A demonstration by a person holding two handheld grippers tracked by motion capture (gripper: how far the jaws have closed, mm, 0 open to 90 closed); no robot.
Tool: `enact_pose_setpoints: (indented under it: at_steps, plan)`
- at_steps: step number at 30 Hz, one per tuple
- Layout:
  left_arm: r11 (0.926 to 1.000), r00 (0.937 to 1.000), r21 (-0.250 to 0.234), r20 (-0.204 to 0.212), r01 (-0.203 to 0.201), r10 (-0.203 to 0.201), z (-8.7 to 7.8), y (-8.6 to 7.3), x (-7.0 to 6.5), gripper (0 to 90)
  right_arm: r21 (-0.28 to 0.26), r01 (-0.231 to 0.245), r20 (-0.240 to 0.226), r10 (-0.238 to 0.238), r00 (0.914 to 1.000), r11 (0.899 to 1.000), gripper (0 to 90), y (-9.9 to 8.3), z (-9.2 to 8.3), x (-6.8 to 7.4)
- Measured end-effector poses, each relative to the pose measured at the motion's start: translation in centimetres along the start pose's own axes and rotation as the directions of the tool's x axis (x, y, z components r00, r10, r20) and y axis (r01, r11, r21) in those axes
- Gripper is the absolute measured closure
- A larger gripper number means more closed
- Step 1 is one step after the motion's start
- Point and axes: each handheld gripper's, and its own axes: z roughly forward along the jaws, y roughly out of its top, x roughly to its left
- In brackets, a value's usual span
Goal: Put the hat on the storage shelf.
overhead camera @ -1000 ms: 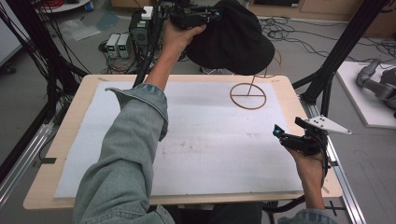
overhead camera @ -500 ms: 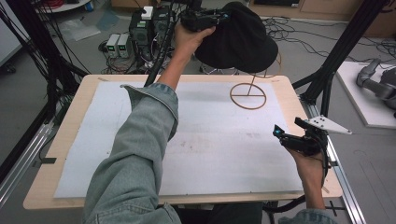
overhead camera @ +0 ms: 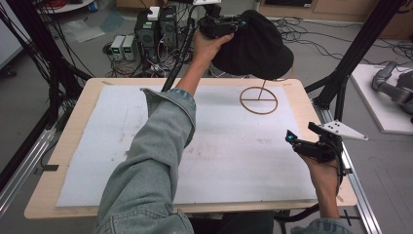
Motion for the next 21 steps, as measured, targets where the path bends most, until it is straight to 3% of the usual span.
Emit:
enact_pose_setpoints:
  at_steps: [16,21]
  plan:
    - [0.9978,0.9979,0.027,-0.022,0.061,-0.06,2.5,-2.5,0.6,69.9,0.001,0.0,-0.003,0.0,1.0,1.0,10.9,0.0,0.0,0.0]
    - [0.9979,0.9983,0.037,-0.026,0.053,-0.052,3.3,-3.0,0.4,69.8,0.003,0.004,-0.005,-0.004,1.0,1.0,10.9,0.0,0.1,0.1]
